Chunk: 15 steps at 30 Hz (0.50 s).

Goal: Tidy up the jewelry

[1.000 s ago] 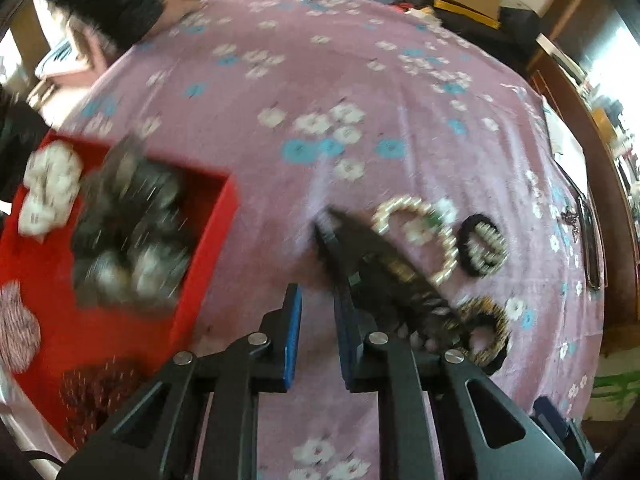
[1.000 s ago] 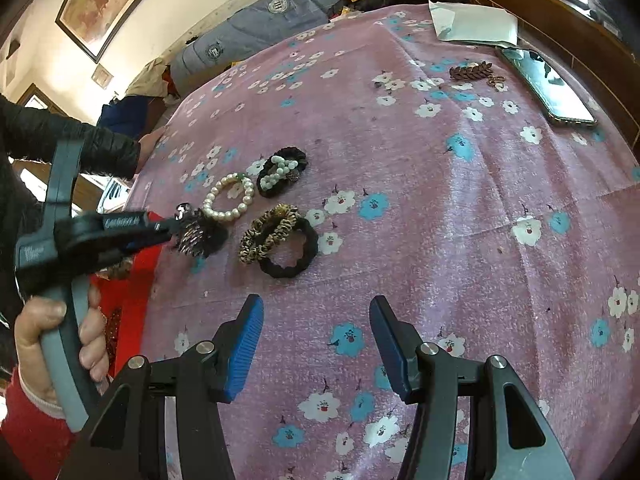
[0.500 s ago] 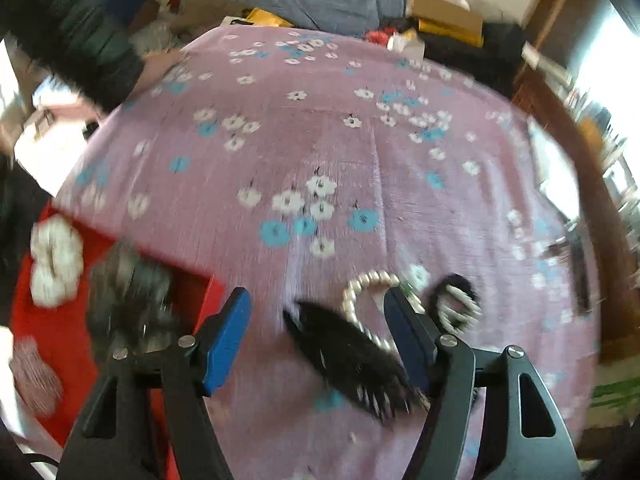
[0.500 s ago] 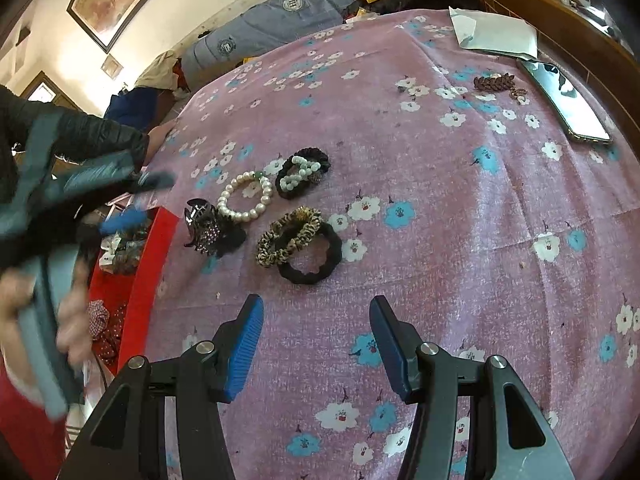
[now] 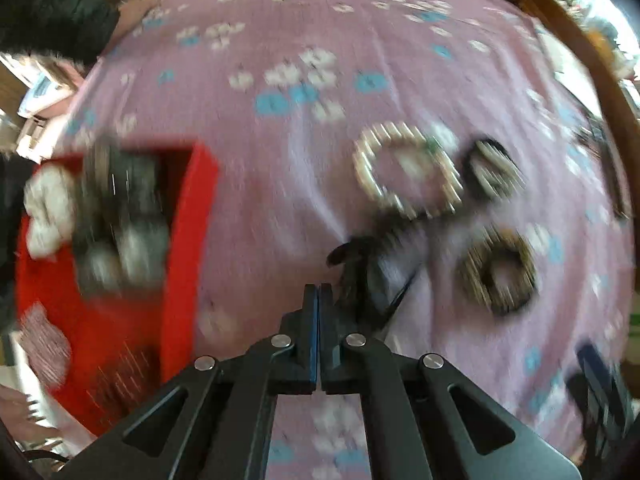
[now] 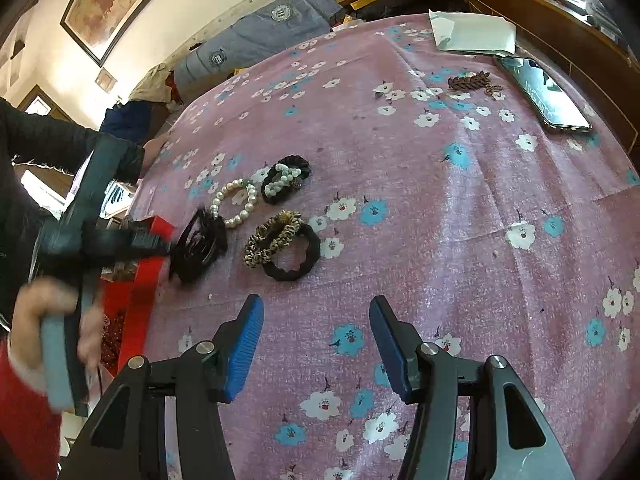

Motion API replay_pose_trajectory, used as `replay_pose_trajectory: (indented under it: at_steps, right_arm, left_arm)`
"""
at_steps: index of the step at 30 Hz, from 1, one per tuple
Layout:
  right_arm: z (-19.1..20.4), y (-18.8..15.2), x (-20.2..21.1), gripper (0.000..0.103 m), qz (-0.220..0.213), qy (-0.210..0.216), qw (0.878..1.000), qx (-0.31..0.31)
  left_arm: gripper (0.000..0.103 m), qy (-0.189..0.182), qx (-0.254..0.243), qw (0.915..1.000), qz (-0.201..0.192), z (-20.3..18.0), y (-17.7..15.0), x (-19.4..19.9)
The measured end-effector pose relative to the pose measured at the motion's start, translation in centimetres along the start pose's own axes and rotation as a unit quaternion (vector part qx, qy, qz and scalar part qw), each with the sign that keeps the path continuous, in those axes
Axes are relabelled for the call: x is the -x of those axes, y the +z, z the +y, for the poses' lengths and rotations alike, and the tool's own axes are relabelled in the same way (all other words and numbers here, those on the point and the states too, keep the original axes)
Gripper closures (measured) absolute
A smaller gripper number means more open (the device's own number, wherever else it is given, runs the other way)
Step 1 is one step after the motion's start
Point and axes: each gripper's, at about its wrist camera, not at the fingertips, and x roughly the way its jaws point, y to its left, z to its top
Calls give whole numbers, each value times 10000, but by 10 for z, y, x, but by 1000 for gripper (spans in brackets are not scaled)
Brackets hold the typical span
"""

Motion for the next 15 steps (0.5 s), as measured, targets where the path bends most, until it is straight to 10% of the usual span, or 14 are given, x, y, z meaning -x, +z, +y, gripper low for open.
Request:
replay_pose_trajectory:
  at_steps: [9,12,15]
  right_arm:
    - [6,6,-12,44,137,34,9997,221]
    - [11,15,-17,44,89,120,9994,314]
    - [15,25,-28,44,83,193,9992,338]
  left_arm:
    - [101,-736,-18,9946,-734,6,-63,33]
    - [62,-703,81,9918,-1068,16,-48,43]
    - [56,-823,351,9873,-1314,27,-24,43]
